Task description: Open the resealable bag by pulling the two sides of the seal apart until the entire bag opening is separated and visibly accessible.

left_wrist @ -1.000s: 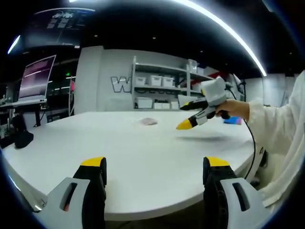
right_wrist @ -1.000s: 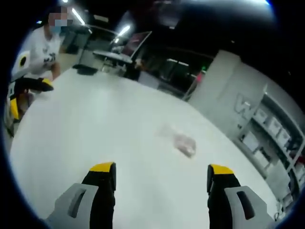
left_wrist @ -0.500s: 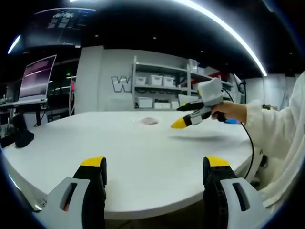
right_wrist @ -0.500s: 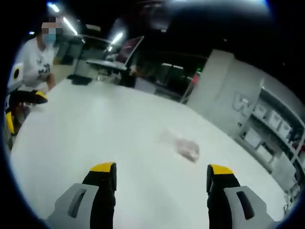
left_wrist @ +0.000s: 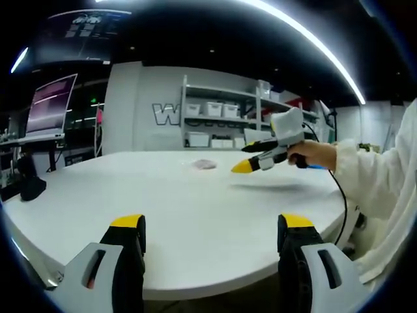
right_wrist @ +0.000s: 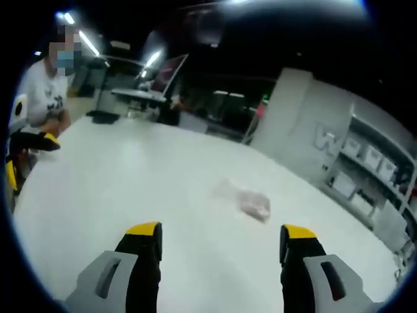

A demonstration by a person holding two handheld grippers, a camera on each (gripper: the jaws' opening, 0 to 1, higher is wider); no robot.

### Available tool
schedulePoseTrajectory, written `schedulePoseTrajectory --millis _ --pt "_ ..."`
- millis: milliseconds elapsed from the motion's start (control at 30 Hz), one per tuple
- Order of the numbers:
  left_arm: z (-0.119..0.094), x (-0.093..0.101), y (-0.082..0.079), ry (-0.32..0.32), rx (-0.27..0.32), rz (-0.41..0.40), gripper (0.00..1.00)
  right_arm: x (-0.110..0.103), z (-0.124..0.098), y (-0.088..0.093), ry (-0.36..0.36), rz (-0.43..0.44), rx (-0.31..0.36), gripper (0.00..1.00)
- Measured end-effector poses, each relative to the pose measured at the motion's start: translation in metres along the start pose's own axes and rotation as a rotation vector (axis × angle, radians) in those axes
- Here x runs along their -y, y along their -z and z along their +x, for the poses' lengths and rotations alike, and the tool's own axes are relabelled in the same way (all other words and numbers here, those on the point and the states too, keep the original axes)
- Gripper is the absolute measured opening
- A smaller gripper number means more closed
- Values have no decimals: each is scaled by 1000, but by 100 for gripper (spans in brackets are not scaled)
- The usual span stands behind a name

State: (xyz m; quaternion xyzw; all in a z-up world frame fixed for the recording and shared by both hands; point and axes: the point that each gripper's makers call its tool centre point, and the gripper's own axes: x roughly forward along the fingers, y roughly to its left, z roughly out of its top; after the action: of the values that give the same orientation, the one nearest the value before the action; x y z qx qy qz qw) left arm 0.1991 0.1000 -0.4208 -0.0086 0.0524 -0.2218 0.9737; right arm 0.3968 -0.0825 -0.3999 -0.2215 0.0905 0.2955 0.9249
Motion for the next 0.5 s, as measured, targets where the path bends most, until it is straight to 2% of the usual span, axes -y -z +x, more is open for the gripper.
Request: schedulePoseTrajectory --millis 267,500 --pt "0 1 -2 0 0 3 82 3 8 -5 20 56 33 74" --pt "-1 2 -3 4 2 6 82 8 17 0 48 86 32 73"
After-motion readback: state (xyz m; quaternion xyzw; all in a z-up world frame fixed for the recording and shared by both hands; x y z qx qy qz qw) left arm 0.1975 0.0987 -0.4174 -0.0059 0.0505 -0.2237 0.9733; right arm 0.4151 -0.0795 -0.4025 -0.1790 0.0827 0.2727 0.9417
